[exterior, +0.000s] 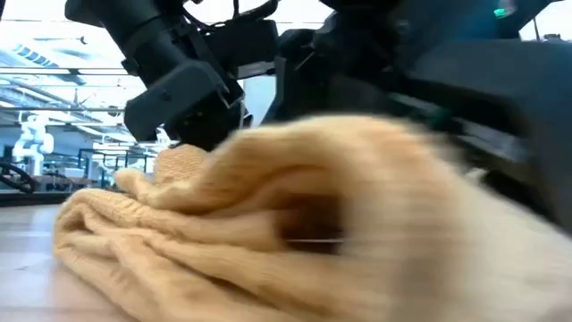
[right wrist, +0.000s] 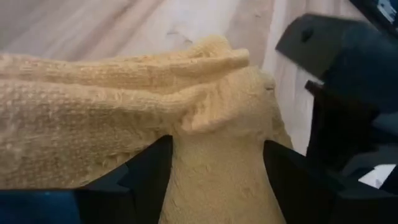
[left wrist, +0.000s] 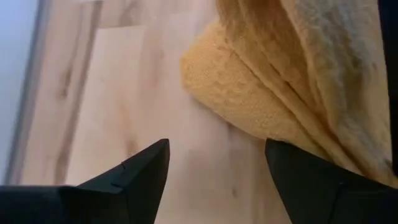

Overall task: Fold towel
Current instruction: Fold the orange towel

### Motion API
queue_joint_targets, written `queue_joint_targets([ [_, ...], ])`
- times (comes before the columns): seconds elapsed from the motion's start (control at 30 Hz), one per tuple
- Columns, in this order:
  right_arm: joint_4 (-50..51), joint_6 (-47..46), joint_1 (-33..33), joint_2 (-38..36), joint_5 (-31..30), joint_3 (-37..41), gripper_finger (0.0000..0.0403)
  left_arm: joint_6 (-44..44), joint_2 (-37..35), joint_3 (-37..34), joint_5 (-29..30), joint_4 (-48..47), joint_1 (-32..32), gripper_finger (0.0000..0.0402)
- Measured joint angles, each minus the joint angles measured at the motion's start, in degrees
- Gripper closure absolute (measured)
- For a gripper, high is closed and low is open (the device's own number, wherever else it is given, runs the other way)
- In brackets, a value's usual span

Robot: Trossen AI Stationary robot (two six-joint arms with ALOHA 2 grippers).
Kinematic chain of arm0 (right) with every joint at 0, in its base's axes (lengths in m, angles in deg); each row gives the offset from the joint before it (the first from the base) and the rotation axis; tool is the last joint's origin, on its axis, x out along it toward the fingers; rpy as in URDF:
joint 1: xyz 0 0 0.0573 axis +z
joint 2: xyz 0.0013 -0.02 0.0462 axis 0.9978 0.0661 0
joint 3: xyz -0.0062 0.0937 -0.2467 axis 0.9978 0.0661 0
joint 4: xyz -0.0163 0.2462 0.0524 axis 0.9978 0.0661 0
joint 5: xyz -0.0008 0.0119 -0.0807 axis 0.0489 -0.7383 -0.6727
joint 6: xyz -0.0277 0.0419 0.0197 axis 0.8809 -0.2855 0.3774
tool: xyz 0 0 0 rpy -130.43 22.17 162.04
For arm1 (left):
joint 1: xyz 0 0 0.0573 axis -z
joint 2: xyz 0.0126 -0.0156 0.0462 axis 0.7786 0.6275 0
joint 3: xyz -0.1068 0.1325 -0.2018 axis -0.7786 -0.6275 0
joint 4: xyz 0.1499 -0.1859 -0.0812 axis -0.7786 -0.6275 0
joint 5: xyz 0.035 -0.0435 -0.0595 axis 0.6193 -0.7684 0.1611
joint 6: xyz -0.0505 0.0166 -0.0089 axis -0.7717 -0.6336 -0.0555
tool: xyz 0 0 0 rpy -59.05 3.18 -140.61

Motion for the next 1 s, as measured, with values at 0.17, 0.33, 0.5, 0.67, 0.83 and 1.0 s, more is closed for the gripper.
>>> queue_joint_targets([
  [0.17, 0.6, 0.5, -1.2, -0.3, -2.2, 0.0, 0.0161, 3.5, 0.0, 0.0, 4.4, -0.3, -0.7, 0.0127],
  [0.33, 3.3, 3.0, 0.0, -5.6, -7.2, 0.1, 0.0161, 5.0, -2.9, 0.0, 8.0, -2.4, -0.9, 0.0127],
  [0.5, 13.0, -0.6, 2.2, -10.4, -6.9, 0.1, 0.0161, 3.5, -8.9, 0.0, 12.5, -5.8, 0.0, 0.0127],
  [0.67, 23.7, -5.8, 3.1, -11.7, -1.0, 0.1, 0.0161, 3.4, -12.0, 0.1, 4.6, -1.9, 2.5, 0.0127],
  [0.83, 26.1, -7.5, 3.1, -11.4, 7.9, 0.1, 0.0161, 3.6, -10.1, 0.1, -5.0, 1.5, 4.2, 0.0127],
  [1.0, 26.5, -7.6, 2.6, -11.2, 8.3, 0.9, 0.0161, 0.6, -5.5, 0.1, -9.3, 1.9, 4.4, 0.0127],
])
